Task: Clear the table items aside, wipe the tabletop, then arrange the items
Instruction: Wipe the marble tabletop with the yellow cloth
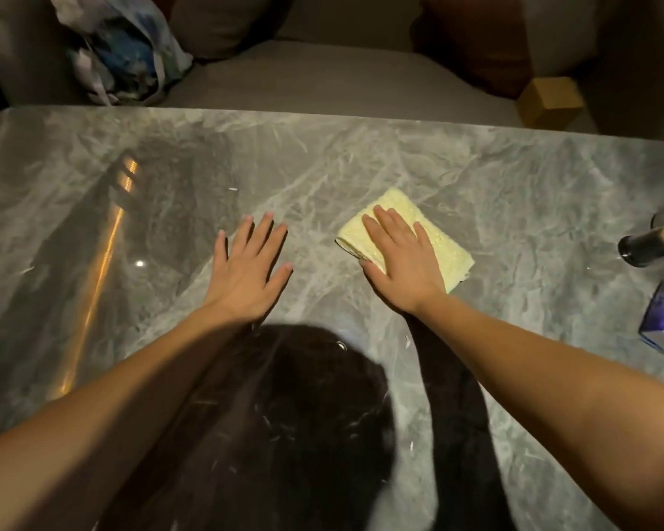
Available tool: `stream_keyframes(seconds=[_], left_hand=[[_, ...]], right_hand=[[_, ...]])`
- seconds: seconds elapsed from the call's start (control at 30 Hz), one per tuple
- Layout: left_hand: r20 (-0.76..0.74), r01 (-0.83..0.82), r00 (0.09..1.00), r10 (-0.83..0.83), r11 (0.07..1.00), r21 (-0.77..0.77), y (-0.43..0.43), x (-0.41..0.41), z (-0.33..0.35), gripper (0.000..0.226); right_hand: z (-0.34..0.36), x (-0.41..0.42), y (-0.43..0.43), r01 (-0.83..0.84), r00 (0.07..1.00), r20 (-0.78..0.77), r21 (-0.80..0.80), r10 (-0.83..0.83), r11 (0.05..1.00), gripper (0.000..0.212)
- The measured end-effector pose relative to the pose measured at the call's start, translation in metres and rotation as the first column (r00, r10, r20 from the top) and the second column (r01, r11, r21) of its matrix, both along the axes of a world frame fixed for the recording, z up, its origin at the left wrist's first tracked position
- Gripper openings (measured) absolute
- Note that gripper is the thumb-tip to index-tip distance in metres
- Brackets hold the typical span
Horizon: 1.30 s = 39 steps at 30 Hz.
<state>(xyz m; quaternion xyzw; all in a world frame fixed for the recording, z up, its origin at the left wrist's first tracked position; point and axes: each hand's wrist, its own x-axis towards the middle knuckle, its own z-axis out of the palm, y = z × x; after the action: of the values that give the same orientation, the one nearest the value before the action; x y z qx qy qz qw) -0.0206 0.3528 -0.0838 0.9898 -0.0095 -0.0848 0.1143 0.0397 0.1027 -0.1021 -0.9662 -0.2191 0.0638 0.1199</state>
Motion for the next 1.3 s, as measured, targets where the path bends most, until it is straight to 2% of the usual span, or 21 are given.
stream_keyframes(seconds=[0.2,0.27,0.4,0.47,0.57,0.67,0.77,0.87,1.0,1.1,1.17,1.23,1.3], left_hand=[[0.03,-0.047,0.998,0.047,0.999,0.016,0.006,0.017,-0.015,0.064],[0.049,-0.118,0.992,0.117,0.993,0.02,0.028,0.013,-0.017,0.066],[0.03,-0.367,0.93,0.366,0.93,0.032,0.073,-0.002,-0.024,0.068],[0.025,-0.396,0.918,0.395,0.917,0.059,0.077,-0.007,-0.029,0.067],[0.061,-0.374,0.927,0.371,0.925,0.065,0.073,-0.007,-0.035,0.064],[0.103,-0.385,0.919,0.381,0.923,0.018,0.075,-0.007,-0.032,0.064],[0.17,-0.394,0.892,0.418,0.905,-0.161,0.076,-0.008,-0.029,0.063],[0.233,-0.393,0.82,0.522,0.811,-0.434,0.076,-0.01,-0.025,0.055],[0.263,-0.345,0.807,0.528,0.784,-0.515,0.077,-0.013,-0.026,0.056],[0.242,-0.364,0.834,0.495,0.825,-0.433,0.08,-0.012,-0.029,0.059],[0.224,-0.309,0.904,0.364,0.919,-0.246,0.077,-0.012,-0.031,0.057],[0.193,-0.18,0.962,0.192,0.981,-0.076,0.071,-0.013,-0.033,0.054],[0.185,-0.128,0.975,0.126,0.992,0.002,0.068,-0.012,-0.034,0.052]], right_hand=[[0.0,0.034,0.003,0.122,0.992,0.002,0.16,-0.124,0.979,0.057],[-0.001,0.049,0.008,0.173,0.984,0.009,0.205,-0.179,0.963,0.055],[-0.002,0.076,0.034,0.234,0.969,0.019,0.264,-0.248,0.936,0.049],[-0.002,0.091,0.054,0.213,0.973,0.02,0.292,-0.228,0.933,0.045],[-0.003,0.113,0.097,0.117,0.991,0.029,0.314,-0.133,0.942,0.044],[-0.003,0.128,0.151,-0.045,0.999,0.011,0.322,0.044,0.946,0.046],[-0.003,0.135,0.192,-0.228,0.97,0.002,0.344,0.242,0.911,0.043],[-0.002,0.126,0.2,-0.372,0.915,-0.028,0.327,0.403,0.868,0.043],[0.005,0.078,0.178,-0.565,0.784,-0.1,0.292,0.612,0.772,0.051],[0.008,0.026,0.145,-0.652,0.695,-0.149,0.279,0.703,0.704,0.052],[0.008,-0.006,0.115,-0.667,0.683,-0.158,0.264,0.713,0.697,0.057],[0.006,-0.029,0.086,-0.676,0.69,-0.134,0.231,0.711,0.7,0.047],[0.004,-0.042,0.065,-0.584,0.77,-0.114,0.271,0.628,0.765,0.048]])
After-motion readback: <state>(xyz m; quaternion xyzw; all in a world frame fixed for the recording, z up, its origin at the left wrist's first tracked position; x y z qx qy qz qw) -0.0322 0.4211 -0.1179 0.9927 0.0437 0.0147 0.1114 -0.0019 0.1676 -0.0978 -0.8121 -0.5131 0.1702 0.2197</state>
